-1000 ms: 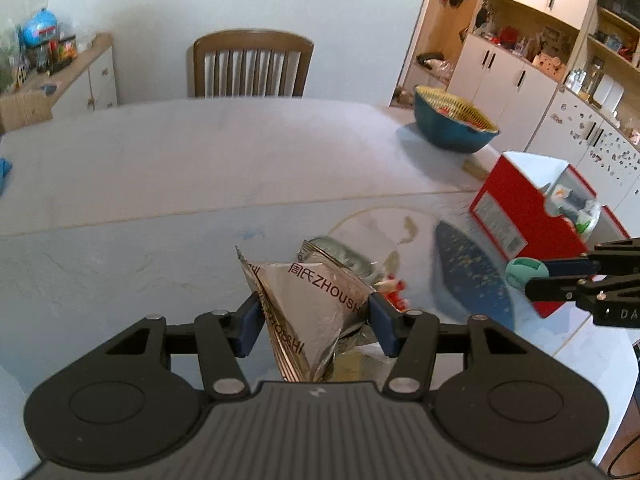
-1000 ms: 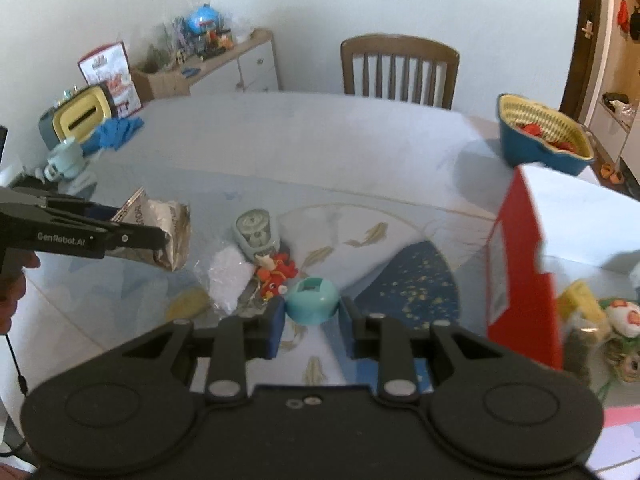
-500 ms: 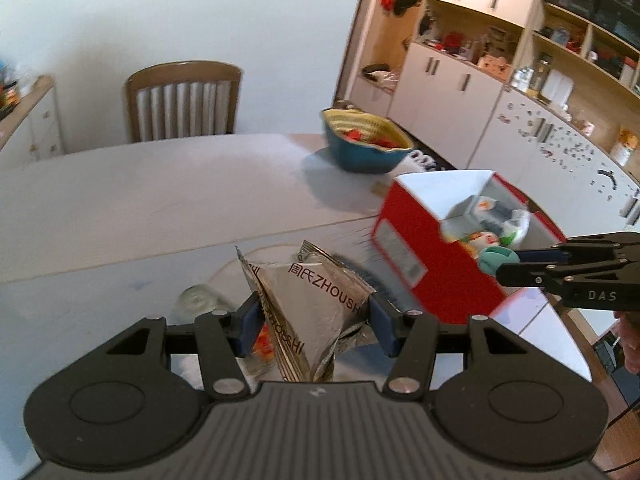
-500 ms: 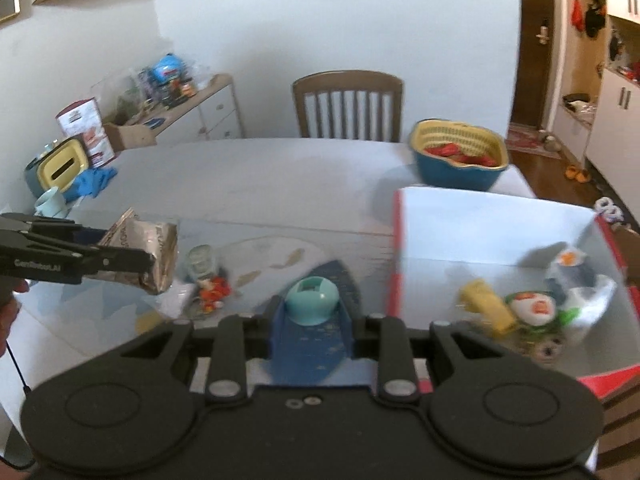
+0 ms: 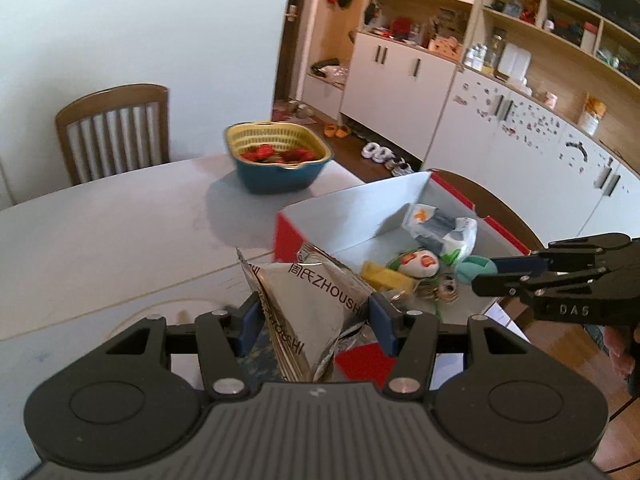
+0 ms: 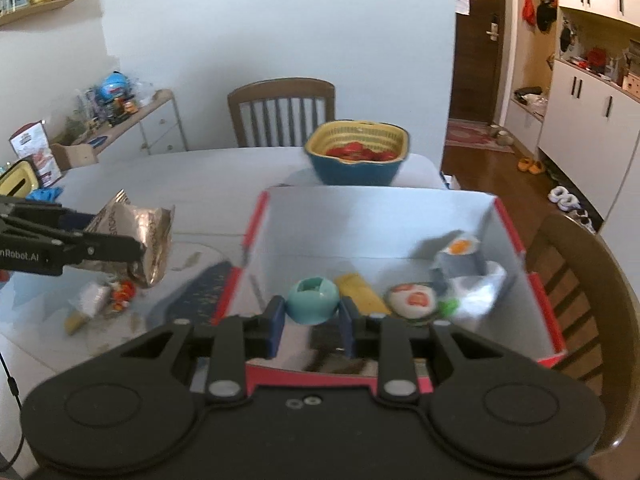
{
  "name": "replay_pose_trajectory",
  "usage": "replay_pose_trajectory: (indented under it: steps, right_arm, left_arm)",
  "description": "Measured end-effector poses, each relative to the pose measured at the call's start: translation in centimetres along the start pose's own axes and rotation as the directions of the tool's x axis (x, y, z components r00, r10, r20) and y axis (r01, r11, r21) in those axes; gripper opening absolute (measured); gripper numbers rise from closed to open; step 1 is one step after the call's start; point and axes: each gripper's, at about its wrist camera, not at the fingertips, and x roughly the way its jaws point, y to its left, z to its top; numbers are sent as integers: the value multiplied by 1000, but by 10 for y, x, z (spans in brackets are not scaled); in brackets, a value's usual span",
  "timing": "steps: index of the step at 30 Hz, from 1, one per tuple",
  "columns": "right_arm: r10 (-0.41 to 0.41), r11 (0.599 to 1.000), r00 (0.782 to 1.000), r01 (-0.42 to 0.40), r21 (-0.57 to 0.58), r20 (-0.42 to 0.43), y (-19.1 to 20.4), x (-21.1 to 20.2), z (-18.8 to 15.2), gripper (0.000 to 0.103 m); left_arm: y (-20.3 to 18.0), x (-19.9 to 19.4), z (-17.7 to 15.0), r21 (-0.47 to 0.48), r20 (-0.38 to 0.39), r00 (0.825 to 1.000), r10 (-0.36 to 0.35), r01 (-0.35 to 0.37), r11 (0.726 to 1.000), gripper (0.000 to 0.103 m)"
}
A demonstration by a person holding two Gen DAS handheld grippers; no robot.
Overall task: Organize objects
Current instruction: 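Carry the foil bag and teal egg toy over the red box with both tools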
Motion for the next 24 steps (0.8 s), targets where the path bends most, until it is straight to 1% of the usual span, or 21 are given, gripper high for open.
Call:
replay_pose_trajectory:
  steps: [5,11,15,19,22,24]
  right_arm:
    - [-17,1000,1000,17,7,-20,-24,6,-4,28]
    - [-17,1000,999,18,17,-48,-48,17,-5,27]
    - [-12,1000,997,12,8,-81,-59,26,-4,27]
    - [2,1000,992,-2,6,-123,-69,36,-4,27]
    - [-4,1000,989,0,-26,-147,-71,44,-3,27]
    - [6,999,986,-14,-45,-166,-71,49,-1,27]
  left_arm:
    - [-22,30,19,22,-22,1000,-16,16,1000,56]
    - [-47,66,36,59,-60,998,-13,17,998,56]
    - [-61,91,45,94,-80,997,-2,10,996,56]
    - [-70,113,51,108,-108,994,3,9,994,56]
    - [-77,129,53,126,-131,991,14,3,992,56]
    - [-82,139,54,135,-143,989,20,-1,991,56]
